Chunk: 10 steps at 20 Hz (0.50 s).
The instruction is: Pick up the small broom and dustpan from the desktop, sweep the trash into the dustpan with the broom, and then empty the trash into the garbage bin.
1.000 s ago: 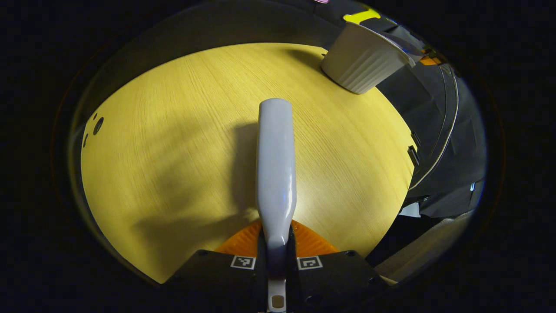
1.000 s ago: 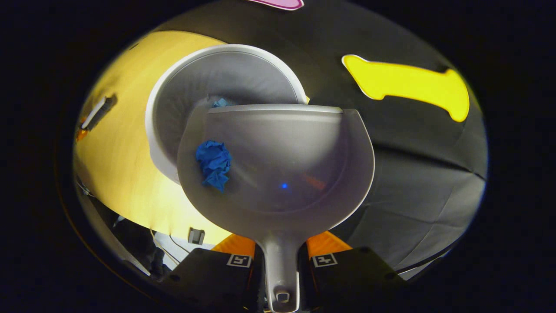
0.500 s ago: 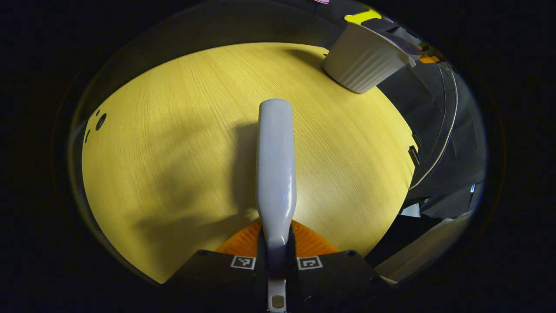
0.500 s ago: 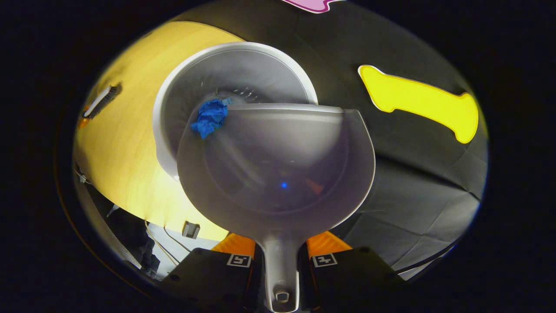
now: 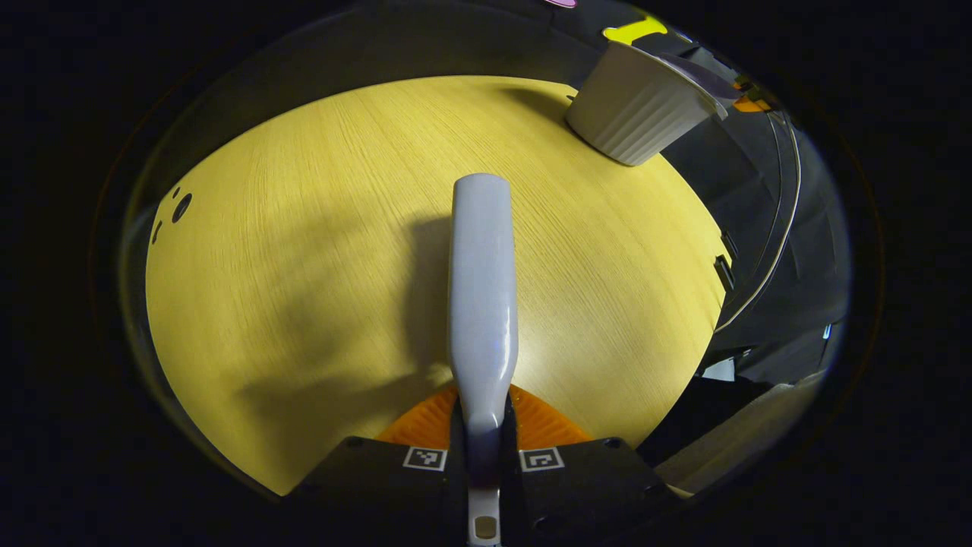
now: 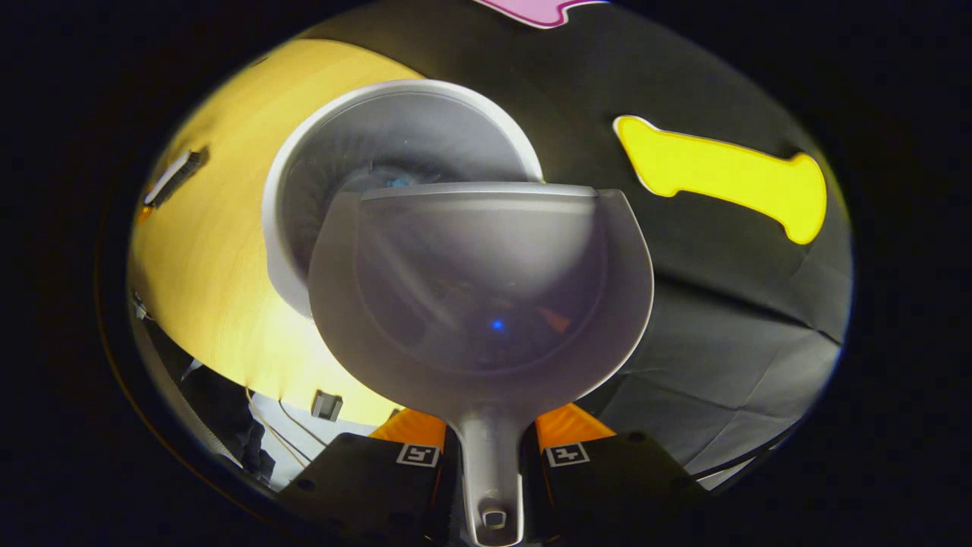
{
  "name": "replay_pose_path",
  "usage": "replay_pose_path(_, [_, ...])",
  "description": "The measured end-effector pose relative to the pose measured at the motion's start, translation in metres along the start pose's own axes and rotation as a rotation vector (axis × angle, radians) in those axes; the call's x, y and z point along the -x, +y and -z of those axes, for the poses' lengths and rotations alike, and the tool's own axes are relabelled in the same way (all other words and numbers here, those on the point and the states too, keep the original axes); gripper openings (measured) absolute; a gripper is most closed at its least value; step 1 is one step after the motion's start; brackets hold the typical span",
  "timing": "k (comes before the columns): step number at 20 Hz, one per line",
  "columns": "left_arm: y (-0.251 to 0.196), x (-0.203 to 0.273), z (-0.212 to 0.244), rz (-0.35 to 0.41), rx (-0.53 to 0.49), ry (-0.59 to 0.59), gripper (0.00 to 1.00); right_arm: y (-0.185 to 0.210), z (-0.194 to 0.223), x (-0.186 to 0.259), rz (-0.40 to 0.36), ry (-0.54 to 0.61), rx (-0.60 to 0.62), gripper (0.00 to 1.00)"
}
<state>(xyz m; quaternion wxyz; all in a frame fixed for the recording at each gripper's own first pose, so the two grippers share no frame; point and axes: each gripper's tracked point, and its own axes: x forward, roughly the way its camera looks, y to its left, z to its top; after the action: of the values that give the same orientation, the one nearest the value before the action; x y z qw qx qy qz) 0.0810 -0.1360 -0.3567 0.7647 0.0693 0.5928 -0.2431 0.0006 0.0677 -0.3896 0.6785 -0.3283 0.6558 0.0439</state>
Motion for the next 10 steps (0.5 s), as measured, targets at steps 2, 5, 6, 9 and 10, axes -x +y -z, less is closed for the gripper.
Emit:
replay_pose_path(2, [0.001,0.000,0.000,-0.012,0.002,-0.001,0.20,-0.001,0.003,0.004,-0.002,-0.061,-0.099,0.36])
replay_pose_path(5, [0.000,0.001,-0.002,-0.027,0.002,-0.014,0.20,-0.002,0.007,0.007,-0.009,-0.158,-0.244,0.36])
replay_pose_path(6, [0.000,0.001,-0.001,-0.032,-0.001,-0.013,0.20,-0.001,0.010,0.016,-0.021,-0.192,-0.281,0.36])
replay_pose_path(9, [0.001,0.002,-0.003,-0.045,-0.012,-0.007,0.20,0.009,0.013,0.037,-0.076,-0.302,-0.358,0.36])
replay_pose_path(10, [0.001,0.002,-0.004,-0.052,-0.016,-0.008,0.20,0.018,0.014,0.047,-0.103,-0.334,-0.372,0.36])
